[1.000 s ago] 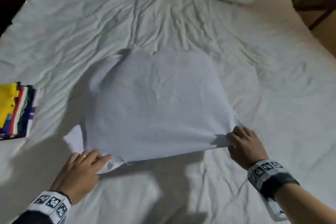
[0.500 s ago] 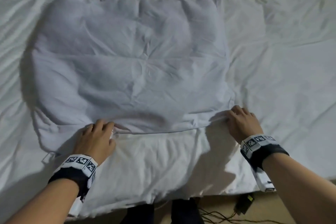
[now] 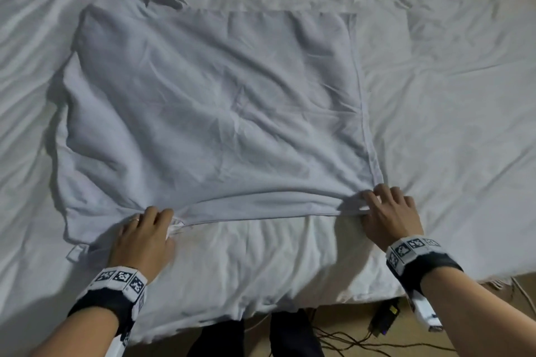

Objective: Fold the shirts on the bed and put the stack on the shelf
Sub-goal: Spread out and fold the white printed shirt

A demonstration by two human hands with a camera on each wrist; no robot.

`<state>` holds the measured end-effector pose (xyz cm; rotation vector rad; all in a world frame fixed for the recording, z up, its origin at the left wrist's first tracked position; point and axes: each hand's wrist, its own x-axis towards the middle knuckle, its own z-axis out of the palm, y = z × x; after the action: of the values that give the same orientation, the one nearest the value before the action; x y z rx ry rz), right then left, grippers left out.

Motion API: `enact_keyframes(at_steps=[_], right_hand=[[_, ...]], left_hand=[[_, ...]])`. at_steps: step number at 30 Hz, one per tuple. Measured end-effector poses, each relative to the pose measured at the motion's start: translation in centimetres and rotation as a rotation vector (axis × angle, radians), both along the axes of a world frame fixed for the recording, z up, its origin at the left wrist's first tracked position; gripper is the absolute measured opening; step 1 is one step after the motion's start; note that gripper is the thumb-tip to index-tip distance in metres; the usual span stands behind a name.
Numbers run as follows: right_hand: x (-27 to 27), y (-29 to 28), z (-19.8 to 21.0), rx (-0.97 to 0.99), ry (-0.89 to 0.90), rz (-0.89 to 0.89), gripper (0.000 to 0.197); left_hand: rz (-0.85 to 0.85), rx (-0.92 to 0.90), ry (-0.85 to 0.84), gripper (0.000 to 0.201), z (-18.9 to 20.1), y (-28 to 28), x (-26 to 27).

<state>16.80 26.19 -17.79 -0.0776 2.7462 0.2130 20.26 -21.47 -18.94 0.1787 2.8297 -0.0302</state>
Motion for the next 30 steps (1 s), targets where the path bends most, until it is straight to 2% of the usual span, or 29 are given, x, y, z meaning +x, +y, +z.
enact_keyframes(at_steps=[3, 4, 6, 8, 10, 12, 14, 16, 18, 20, 24, 27, 30], right_hand=[[-0.2, -2.5, -0.1, -0.016, -0.013, 0.096, 0.030], [-0.3, -3.4, -0.1, -0.006, -0.044, 0.079, 0.026], [-0.5, -5.5, 0.6, 0.054, -0.109, -0.016, 0.020], [-0.7, -8.3, 1.4, 0.067, -0.121, -0.054, 0.022], [-0.6, -12.2, 1.8, -0.034, -0.113, -0.015, 0.023], [0.0, -16.9, 2.3, -0.248, -0.110, -0.021, 0.016], [1.1, -21.8, 2.4, -0.448, -0.207, -0.102, 0.016], [2.4, -26.2, 1.9, -0.574, -0.338, -0.155, 0.024], [3.4, -30.1, 1.6, -0.611, -0.394, -0.156, 0.031], [3.5, -33.2, 1.1, -0.619, -0.390, -0.156, 0.030], [2.5, -36.9, 0.4, -0.589, -0.439, -0.297, 0.044], [2.0, -38.2, 0.1, -0.587, -0.444, -0.358, 0.028], [2.1, -38.2, 0.1, -0.739, -0.408, -0.460, 0.019]], left_hand=[[0.054, -0.022, -0.070, 0.038, 0.2, -1.5, 0.4], [0.045, -0.002, -0.106, 0.033, 0.2, -2.0, 0.6], [0.003, 0.044, -0.178, 0.038, 0.3, -2.8, 1.5], [-0.050, 0.123, -0.204, 0.032, 1.4, -2.8, 2.6], [-0.111, 0.211, -0.166, 0.037, 2.5, -3.1, 3.2], [-0.088, 0.262, -0.072, 0.044, 2.7, -4.3, 3.5], [0.092, 0.290, 0.029, 0.047, 2.6, -6.2, 3.4], [0.393, 0.269, 0.089, 0.044, 2.4, -8.3, 3.2], [0.685, 0.247, 0.007, 0.040, 2.0, -10.3, 3.0], [0.843, 0.269, -0.158, 0.045, 1.3, -12.3, 2.5], [0.912, 0.418, -0.318, 0.048, 0.7, -14.5, 1.4], [0.880, 0.563, -0.372, 0.032, 0.9, -14.5, 1.4], [0.945, 0.812, -0.278, 0.015, 1.3, -14.9, 2.5]])
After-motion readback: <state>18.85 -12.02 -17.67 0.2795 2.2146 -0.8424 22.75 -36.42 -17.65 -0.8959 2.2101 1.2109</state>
